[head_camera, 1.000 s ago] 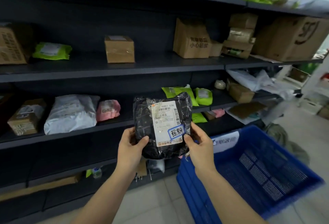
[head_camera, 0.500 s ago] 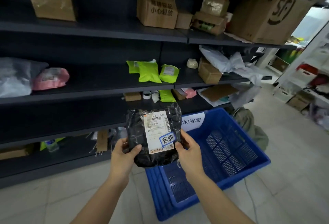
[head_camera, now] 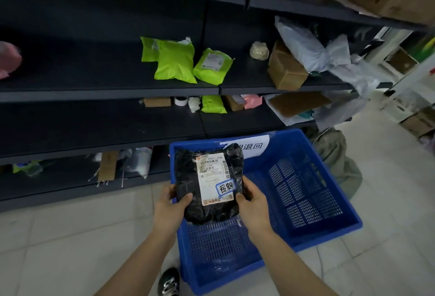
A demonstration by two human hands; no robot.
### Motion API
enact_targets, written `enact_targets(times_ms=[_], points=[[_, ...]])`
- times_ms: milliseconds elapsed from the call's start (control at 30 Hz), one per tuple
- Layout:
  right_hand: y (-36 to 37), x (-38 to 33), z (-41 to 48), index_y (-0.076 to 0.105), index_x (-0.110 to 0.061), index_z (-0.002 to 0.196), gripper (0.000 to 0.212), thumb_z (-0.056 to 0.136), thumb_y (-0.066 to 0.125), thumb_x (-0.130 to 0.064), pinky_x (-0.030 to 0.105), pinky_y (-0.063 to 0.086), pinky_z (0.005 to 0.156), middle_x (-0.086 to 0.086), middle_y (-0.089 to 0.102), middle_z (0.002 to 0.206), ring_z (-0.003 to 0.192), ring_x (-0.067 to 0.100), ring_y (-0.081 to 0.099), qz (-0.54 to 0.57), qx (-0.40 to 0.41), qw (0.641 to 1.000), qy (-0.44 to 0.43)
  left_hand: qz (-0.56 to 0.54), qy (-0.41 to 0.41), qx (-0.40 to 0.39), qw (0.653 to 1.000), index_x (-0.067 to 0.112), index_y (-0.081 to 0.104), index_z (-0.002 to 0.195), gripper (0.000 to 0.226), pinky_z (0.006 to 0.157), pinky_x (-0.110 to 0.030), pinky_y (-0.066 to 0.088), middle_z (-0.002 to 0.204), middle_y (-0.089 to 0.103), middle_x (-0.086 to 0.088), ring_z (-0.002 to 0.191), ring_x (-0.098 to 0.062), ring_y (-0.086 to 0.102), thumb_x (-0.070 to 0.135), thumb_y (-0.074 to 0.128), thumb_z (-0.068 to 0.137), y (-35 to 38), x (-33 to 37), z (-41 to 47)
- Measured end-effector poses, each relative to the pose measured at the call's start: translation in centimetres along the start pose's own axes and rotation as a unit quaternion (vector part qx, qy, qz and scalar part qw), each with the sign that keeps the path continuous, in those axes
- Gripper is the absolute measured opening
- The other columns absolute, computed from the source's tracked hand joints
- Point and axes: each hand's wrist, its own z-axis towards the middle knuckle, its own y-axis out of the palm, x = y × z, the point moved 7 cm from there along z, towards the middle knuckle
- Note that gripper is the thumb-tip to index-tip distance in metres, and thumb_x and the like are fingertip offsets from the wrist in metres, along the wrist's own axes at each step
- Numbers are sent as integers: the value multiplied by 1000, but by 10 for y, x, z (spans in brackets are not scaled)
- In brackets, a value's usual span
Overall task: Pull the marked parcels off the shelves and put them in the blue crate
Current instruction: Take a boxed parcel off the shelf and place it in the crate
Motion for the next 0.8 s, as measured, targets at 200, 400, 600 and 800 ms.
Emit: enact_targets(times_ms=[200,400,600,800], points=[[-13,34,79,57,-26,133,45,95,52,-3,36,47,104,-7,63,127,114,11,59,-27,-25,998,48,50,-41,28,998,23,60,102,19,92,-50,52,101,67,1,101,-25,64,13,68,88,45,-36,56],[-15,83,161,60,-26,129,43,92,56,-4,36,48,102,-8,67,120,110,13,62,-93,-74,992,51,83,-80,94,989,22,55,108,19,77,-33,49,96,67,6,89,-19,62,11,57,94,89,-93,105],[-11,153,240,52,-16,106,17,92,58,-8,29,45,78,-1,63,102,88,15,58,-137,-100,981,93,112,-120,166,972,11,48,126,31,74,-32,45,114,59,-1,97,-20,55,15,55,96,117,-172,161],[29,257,310,58,-15,99,12,91,54,-7,38,50,80,3,67,98,93,25,64,-171,-117,972,114,195,-156,193,949,6,58,115,25,56,-27,42,97,67,-8,78,-21,59,20,58,94,116,-266,237]])
